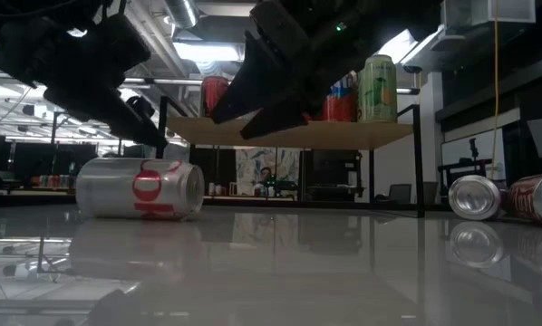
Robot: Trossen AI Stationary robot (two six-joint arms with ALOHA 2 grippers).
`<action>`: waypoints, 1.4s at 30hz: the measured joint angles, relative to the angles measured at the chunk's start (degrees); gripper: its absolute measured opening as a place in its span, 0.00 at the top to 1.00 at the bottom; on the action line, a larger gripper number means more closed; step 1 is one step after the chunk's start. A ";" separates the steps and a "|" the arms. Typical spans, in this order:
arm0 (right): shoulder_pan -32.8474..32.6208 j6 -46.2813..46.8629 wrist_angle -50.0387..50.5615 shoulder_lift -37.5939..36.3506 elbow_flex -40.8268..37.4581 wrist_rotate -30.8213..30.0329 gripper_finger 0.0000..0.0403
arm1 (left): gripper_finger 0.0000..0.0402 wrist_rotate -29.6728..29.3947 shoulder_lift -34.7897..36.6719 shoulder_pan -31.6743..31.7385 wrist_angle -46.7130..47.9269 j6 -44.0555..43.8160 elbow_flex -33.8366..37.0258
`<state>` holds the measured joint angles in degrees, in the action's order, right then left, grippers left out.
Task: Place canned beverage on shelf
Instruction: Put the red white soda can on the shelf aligned with the other red white soda can
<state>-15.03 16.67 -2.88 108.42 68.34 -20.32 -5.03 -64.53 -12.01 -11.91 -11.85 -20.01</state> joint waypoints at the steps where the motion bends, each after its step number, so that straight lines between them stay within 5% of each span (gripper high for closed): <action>1: 0.00 0.00 0.00 0.00 0.00 0.00 0.03 | 0.32 -0.40 0.00 0.00 0.58 0.23 0.02; 8: 0.07 0.00 -0.04 0.00 0.02 0.00 0.03 | 0.32 -9.18 -0.02 0.00 1.52 0.63 0.02; 16: 0.04 0.00 -0.02 0.00 0.02 0.00 0.03 | 0.32 -10.07 -0.02 0.00 8.44 1.04 0.11; 24: 0.04 0.00 -0.02 0.00 0.02 0.02 0.03 | 0.32 -1.50 0.00 -0.82 10.77 -0.07 0.11; 42: 0.04 0.00 -0.02 0.00 0.02 0.02 0.03 | 0.32 -2.80 -0.11 -2.03 9.03 -0.07 0.20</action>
<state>-14.98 16.66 -2.90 108.42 68.36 -20.29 -7.83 -64.64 -14.04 -2.88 -11.92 -19.81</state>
